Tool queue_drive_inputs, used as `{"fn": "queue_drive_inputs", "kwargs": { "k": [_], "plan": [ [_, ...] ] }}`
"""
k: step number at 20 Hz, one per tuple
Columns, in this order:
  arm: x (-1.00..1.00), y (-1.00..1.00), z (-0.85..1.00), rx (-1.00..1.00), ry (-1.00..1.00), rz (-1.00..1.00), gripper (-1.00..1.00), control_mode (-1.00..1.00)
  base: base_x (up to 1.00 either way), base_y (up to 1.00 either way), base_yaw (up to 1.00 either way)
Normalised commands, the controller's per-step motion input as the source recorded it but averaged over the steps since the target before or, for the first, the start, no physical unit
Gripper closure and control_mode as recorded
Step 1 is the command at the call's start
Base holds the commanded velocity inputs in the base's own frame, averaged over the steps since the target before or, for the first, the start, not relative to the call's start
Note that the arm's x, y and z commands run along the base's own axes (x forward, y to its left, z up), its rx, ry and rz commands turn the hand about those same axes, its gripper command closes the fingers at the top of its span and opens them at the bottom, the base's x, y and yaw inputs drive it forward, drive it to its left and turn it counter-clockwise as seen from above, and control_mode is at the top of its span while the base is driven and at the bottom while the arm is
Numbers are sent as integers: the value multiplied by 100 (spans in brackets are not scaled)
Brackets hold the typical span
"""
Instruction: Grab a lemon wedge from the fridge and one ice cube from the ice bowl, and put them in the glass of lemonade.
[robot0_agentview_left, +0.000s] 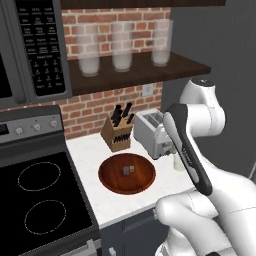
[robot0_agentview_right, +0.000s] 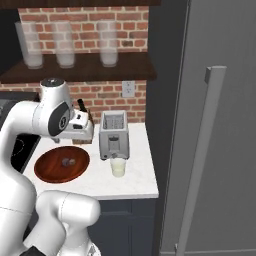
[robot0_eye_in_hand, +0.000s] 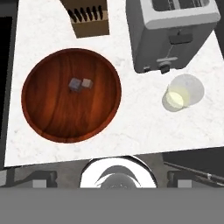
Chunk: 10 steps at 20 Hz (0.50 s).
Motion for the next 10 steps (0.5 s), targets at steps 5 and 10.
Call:
{"fn": "queue_drive_inputs", "kwargs": {
  "k": [5,10],
  "plan": [
    [0,49,-57,0,-2,17,-100,-100,0,0,0],
    [0,43,-38,1,1,5,-100,-100,0,0,0]
  ]
}}
